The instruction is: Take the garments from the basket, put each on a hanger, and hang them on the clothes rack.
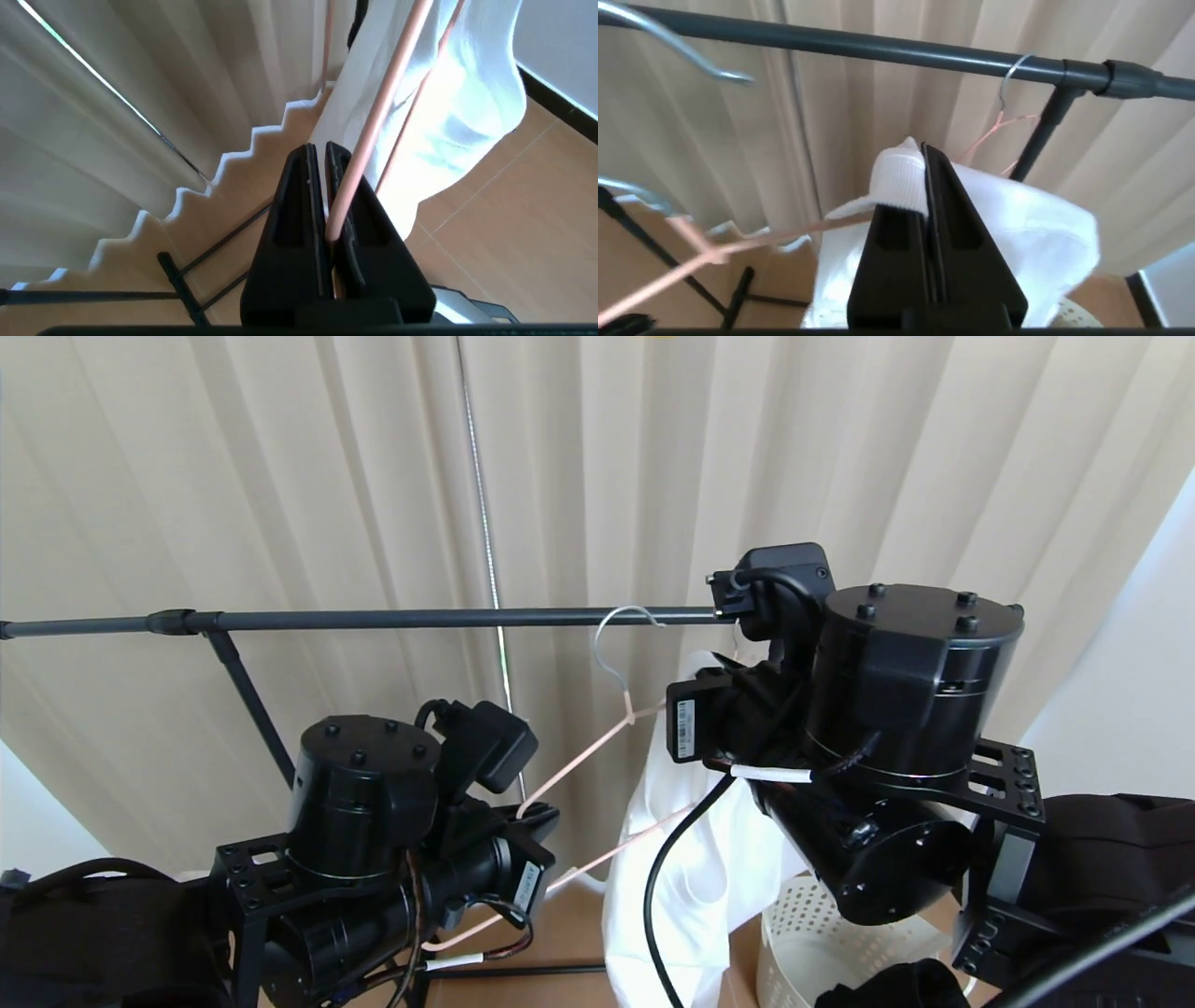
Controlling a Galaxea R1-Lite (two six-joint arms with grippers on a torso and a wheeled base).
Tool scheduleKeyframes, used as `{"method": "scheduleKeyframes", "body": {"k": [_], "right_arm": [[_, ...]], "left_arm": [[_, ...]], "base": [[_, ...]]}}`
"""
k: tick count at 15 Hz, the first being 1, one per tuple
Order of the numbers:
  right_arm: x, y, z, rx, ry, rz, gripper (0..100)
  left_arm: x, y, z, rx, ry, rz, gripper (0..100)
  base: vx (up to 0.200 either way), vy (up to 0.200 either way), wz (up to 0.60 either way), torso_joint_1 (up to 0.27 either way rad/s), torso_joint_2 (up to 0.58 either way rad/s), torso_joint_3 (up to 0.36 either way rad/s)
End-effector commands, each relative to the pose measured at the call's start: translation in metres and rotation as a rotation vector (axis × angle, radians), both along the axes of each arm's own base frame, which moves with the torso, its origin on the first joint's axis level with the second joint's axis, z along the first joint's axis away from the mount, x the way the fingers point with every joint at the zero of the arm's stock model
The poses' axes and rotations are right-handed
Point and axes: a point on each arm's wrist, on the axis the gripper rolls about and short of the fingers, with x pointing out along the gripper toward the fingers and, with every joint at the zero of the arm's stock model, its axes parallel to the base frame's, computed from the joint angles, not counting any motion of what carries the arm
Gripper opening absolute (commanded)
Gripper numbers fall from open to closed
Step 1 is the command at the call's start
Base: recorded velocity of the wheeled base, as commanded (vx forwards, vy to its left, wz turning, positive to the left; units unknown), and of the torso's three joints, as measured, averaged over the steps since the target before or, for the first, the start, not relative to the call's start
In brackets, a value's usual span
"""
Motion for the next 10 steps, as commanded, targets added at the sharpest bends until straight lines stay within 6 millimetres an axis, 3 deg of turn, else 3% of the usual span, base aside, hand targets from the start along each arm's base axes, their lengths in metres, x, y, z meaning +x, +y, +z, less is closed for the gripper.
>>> {"method": "scheduleKeyframes", "body": {"k": [1,5,10], "right_arm": [[-0.007,0.006,0.004,0.027,-0.007,0.028,0],[-0.024,0.015,0.005,0.041,-0.003,0.087,0],[-0.022,0.015,0.0,0.03,0.007,0.085,0]], "left_arm": [[-0.001,-0.001,0.001,-0.001,-0.002,-0.003,0],[0.0,0.0,0.001,-0.007,0.0,0.003,0],[-0.003,0.002,0.006,-0.018,-0.013,-0.001,0]], "base": [[0.0,0.0,0.0,0.0,0.0,0.0],[0.0,0.0,0.0,0.0,0.0,0.0],[0.0,0.0,0.0,0.0,0.0,0.0]]}}
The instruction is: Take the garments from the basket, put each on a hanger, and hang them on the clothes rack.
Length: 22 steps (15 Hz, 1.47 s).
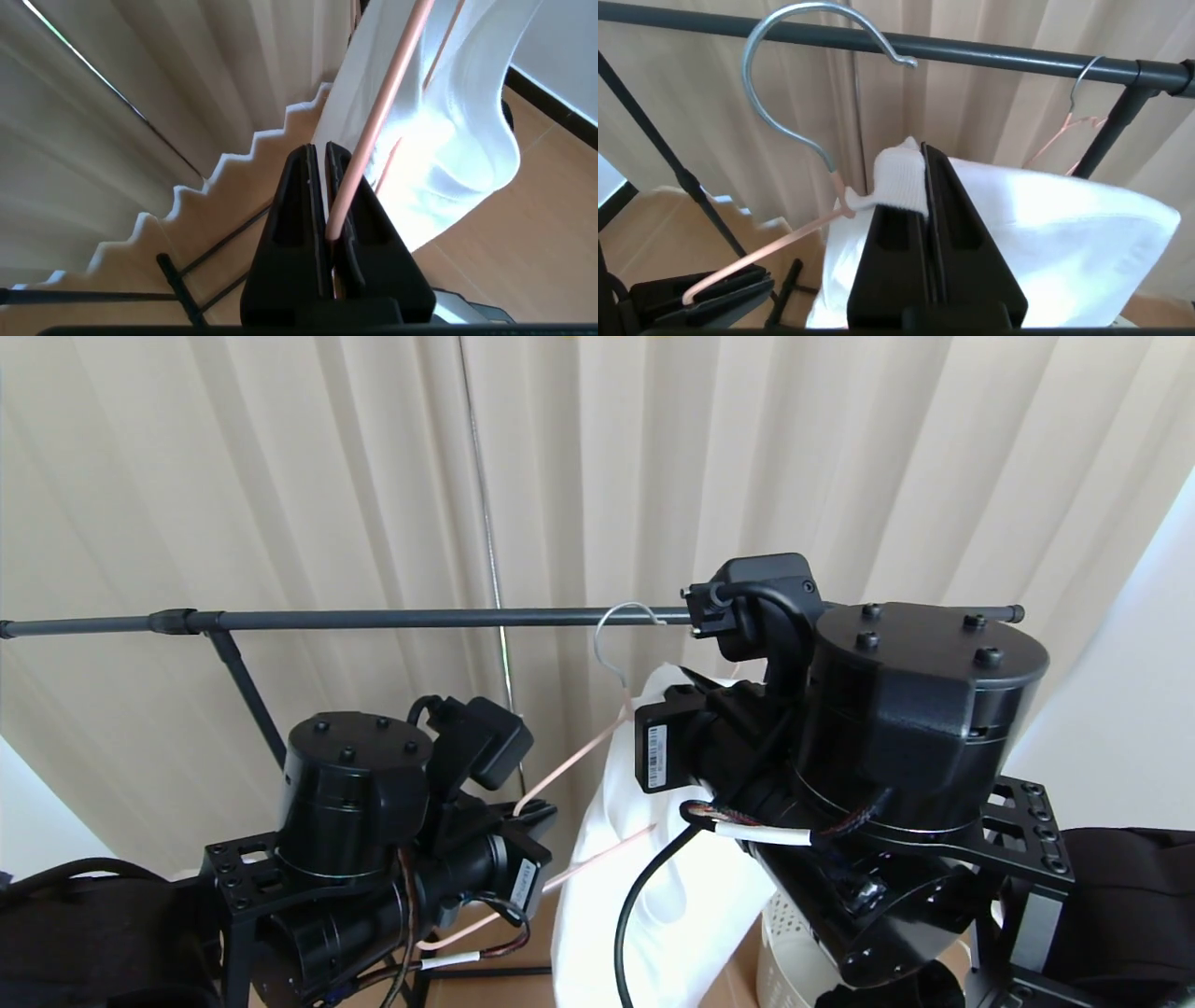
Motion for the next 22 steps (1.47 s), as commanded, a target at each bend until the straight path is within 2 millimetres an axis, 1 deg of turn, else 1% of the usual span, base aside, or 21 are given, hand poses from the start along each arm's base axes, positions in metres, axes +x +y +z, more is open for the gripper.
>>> {"method": "scheduleKeyframes", "body": {"k": [1,3,4,8,11,15,18,22], "right_arm": [[0.0,0.0,0.0,-0.002,0.001,-0.002,0],[0.005,-0.005,0.001,0.002,-0.001,-0.022,0],[0.007,-0.008,0.002,0.005,-0.002,-0.031,100],[0.011,-0.017,0.007,0.015,-0.01,-0.056,100],[0.012,-0.018,0.008,0.015,-0.011,-0.059,100],[0.011,-0.019,0.005,0.005,-0.005,-0.051,100],[0.01,-0.019,-0.001,-0.01,0.005,-0.045,100],[0.007,-0.02,-0.004,-0.022,0.017,-0.002,100]], "left_arm": [[-0.001,0.001,0.002,-0.007,-0.007,-0.001,0],[-0.002,0.001,0.004,-0.011,-0.012,0.0,0],[-0.002,0.002,0.004,-0.011,-0.012,0.0,0],[-0.003,0.003,0.007,-0.017,-0.018,0.0,0],[-0.005,0.006,0.009,-0.023,-0.025,0.005,0],[-0.004,0.012,0.013,-0.035,-0.036,0.022,0],[0.001,0.017,0.014,-0.036,-0.038,0.049,0],[0.003,0.018,0.018,-0.057,-0.061,0.056,0]], "base": [[0.0,0.0,0.0,0.0,0.0,0.0],[0.0,0.0,0.0,0.0,0.0,0.0],[0.0,0.0,0.0,0.0,0.0,0.0],[0.0,0.0,0.0,0.0,0.0,0.0],[0.0,0.0,0.0,0.0,0.0,0.0],[0.0,0.0,0.0,0.0,0.0,0.0],[0.0,0.0,0.0,0.0,0.0,0.0],[0.0,0.0,0.0,0.0,0.0,0.0]]}}
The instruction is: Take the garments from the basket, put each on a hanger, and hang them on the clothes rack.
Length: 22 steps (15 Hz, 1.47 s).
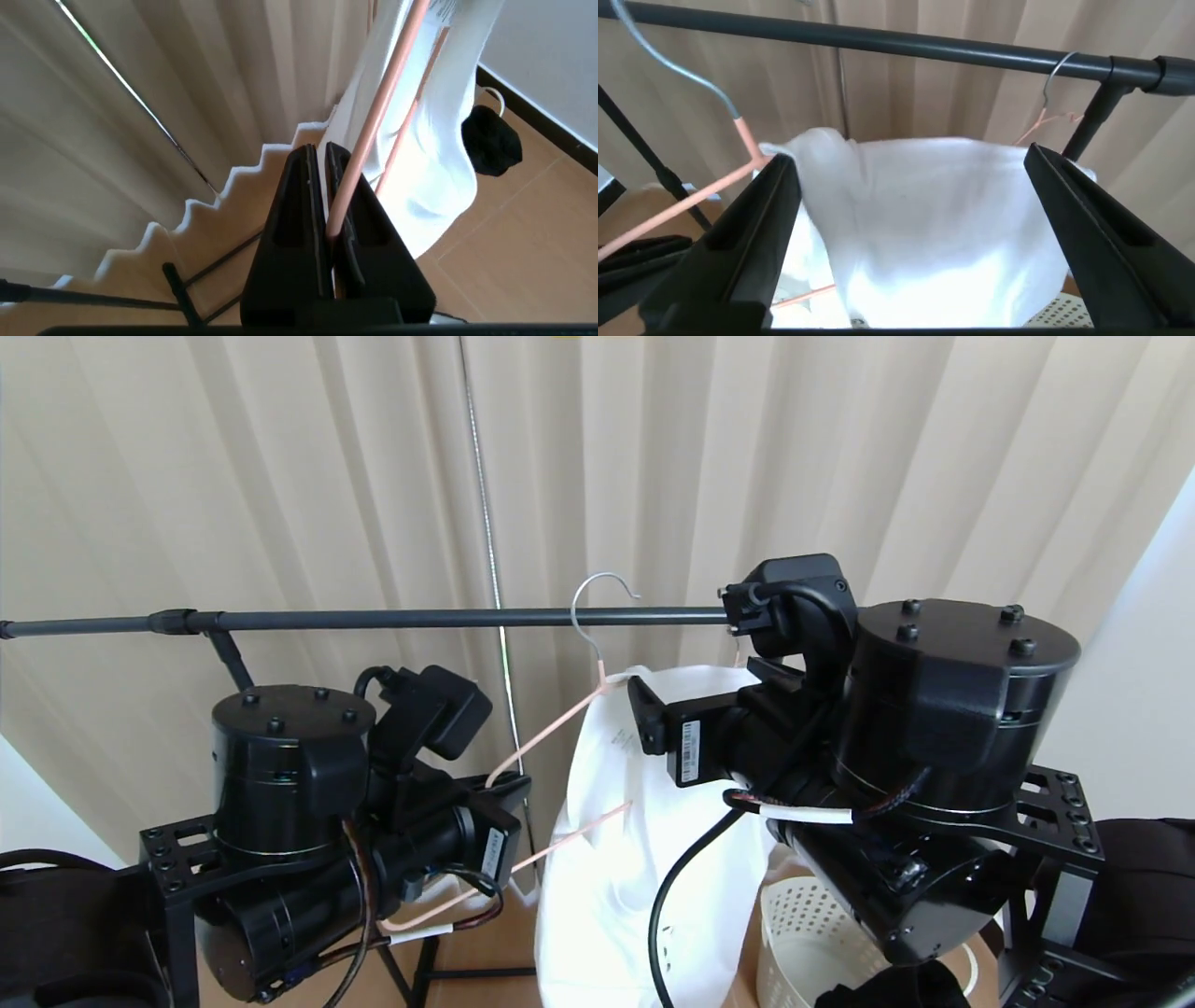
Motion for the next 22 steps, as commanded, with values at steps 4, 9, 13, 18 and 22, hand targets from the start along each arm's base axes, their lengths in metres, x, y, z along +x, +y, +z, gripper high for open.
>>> {"method": "scheduleKeyframes", "body": {"k": [4,9,13,18,22], "right_arm": [[-0.003,-0.002,-0.004,-0.011,0.013,0.042,100],[-0.023,-0.037,0.012,-0.044,-0.021,0.197,100],[-0.019,-0.083,0.018,-0.247,-0.082,0.319,100],[-0.023,-0.12,0.037,-0.353,-0.027,0.566,100],[-0.025,-0.138,0.06,-0.414,0.062,0.761,100]], "left_arm": [[0.001,0.005,-0.001,-0.022,-0.025,0.008,0],[-0.007,0.012,-0.007,-0.053,-0.066,0.004,0],[-0.017,0.018,-0.018,-0.061,-0.051,-0.062,0],[-0.025,0.044,-0.036,-0.049,-0.07,-0.154,0],[-0.038,0.055,-0.048,-0.035,-0.084,-0.229,0]], "base": [[0.0,0.0,0.0,0.0,0.0,0.0],[0.0,0.0,0.0,0.0,0.0,0.0],[0.0,0.0,0.0,0.0,0.0,0.0],[0.0,0.0,0.0,0.0,0.0,0.0],[0.0,0.0,0.0,0.0,0.0,0.0]]}}
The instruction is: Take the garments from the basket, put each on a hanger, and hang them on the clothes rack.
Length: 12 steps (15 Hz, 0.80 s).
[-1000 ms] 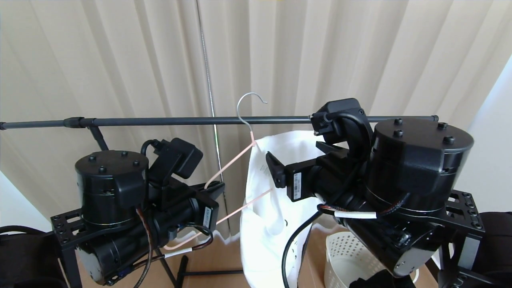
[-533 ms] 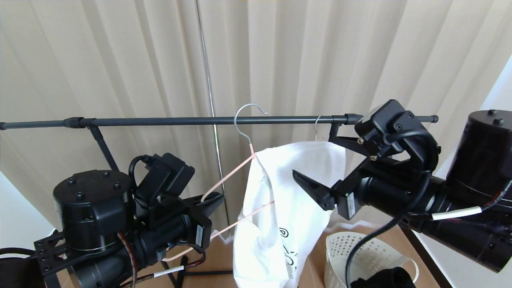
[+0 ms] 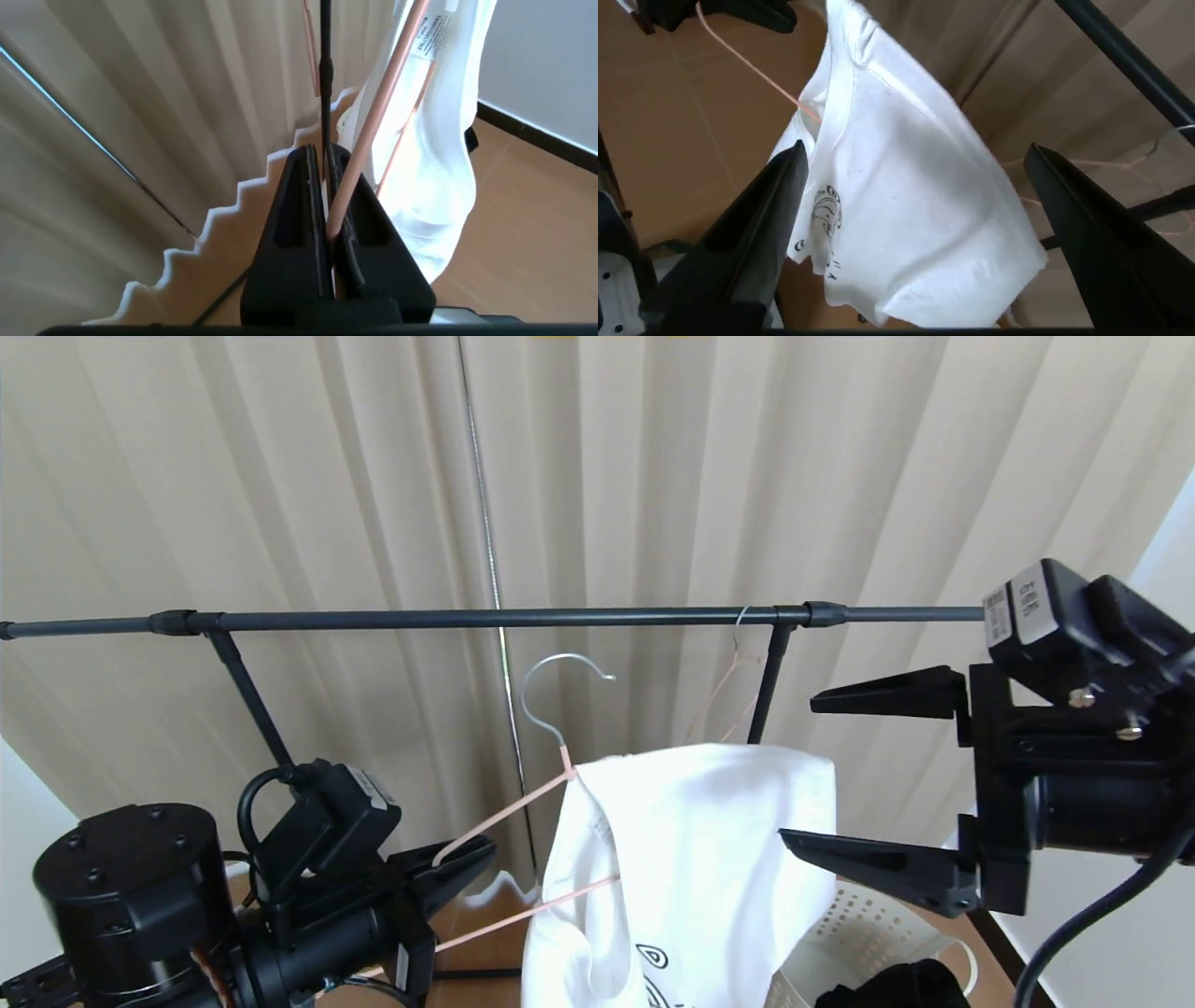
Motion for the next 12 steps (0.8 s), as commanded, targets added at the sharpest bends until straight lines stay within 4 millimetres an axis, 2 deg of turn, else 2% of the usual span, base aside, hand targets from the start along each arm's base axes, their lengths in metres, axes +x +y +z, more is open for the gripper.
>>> {"method": "scheduleKeyframes", "body": {"k": [1,2,3,7,12], "right_arm": [[0.01,-0.01,0.019,-0.017,-0.033,0.041,100],[0.01,-0.01,0.019,-0.017,-0.033,0.041,100],[0.025,-0.011,0.017,-0.089,0.003,0.157,100],[0.049,-0.001,0.012,-0.248,0.089,0.293,100],[0.066,0.012,-0.009,-0.305,0.183,0.34,100]], "left_arm": [[-0.009,0.006,-0.009,0.022,0.013,-0.025,0],[-0.009,0.006,-0.009,0.022,0.013,-0.025,0],[-0.014,0.009,-0.009,0.045,-0.026,-0.057,0],[-0.018,0.01,-0.013,0.055,-0.01,-0.106,0],[-0.02,0.01,-0.015,0.059,-0.006,-0.11,0]], "base": [[0.0,0.0,0.0,0.0,0.0,0.0],[0.0,0.0,0.0,0.0,0.0,0.0],[0.0,0.0,0.0,0.0,0.0,0.0],[0.0,0.0,0.0,0.0,0.0,0.0],[0.0,0.0,0.0,0.0,0.0,0.0]]}}
